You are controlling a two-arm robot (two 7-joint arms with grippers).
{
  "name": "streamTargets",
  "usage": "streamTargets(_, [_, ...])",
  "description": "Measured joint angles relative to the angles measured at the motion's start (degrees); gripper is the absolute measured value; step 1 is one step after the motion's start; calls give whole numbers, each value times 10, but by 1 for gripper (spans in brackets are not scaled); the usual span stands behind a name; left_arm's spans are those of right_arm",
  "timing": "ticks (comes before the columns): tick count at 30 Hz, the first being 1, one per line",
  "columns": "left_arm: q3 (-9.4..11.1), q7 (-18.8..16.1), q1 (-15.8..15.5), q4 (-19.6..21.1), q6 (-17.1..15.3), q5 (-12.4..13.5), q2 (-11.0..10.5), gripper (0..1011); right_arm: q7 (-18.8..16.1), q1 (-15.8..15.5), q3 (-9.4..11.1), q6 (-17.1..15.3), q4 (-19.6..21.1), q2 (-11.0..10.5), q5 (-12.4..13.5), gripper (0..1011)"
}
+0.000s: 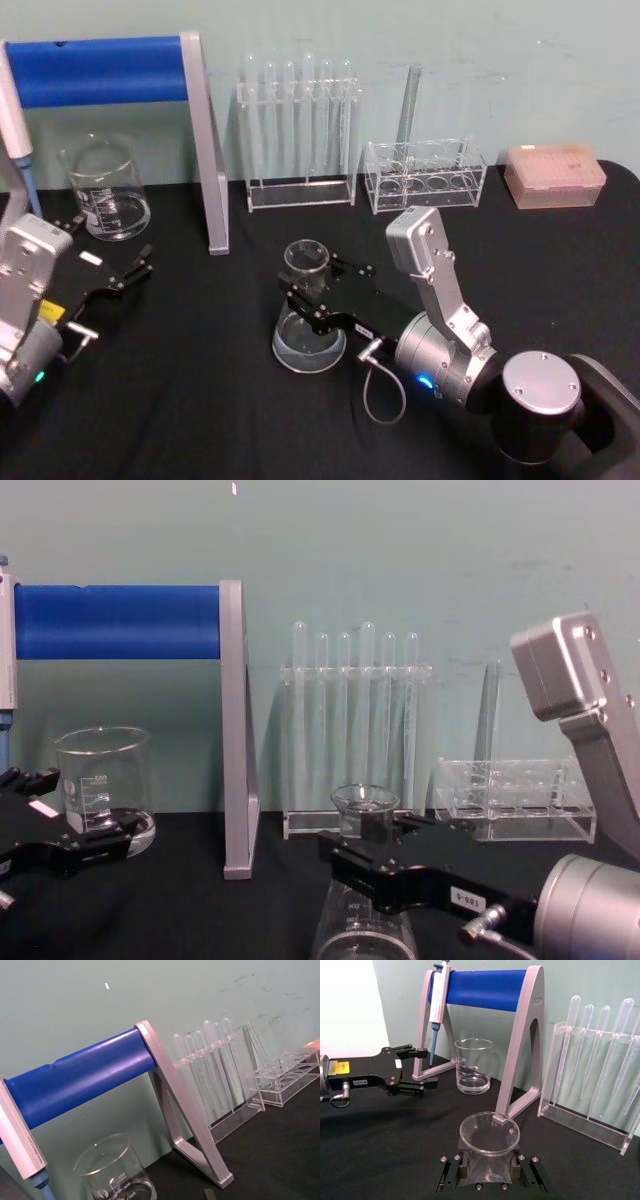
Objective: Grasp the erlenmeyer flask with one hand, shake it three times, then place it back.
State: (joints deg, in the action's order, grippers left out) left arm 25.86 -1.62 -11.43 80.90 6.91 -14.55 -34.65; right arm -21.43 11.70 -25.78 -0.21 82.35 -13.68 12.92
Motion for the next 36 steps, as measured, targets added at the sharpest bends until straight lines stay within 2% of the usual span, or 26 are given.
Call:
streamTargets(22, [0,0,0,0,0,0,0,1001,1,0,0,-2,-1,0,-2,458])
streamTargets(28, [0,0,0,0,0,0,0,1001,1,0,0,-4,-1,0,-2,620])
streamTargets(29, [0,0,0,0,0,0,0,1001,1,0,0,-4,-1,0,-2,683])
streamTargets(30, [0,0,0,0,0,0,0,1001,1,0,0,-4,-1,0,-2,683])
streamTargets(32, [0,0,0,0,0,0,0,1001,1,0,0,-4,-1,0,-2,772])
streamTargets(35, [0,0,0,0,0,0,0,1001,1,0,0,-4,-1,0,-2,825])
streamTargets(36, [0,0,0,0,0,0,0,1001,1,0,0,-4,-1,0,-2,885])
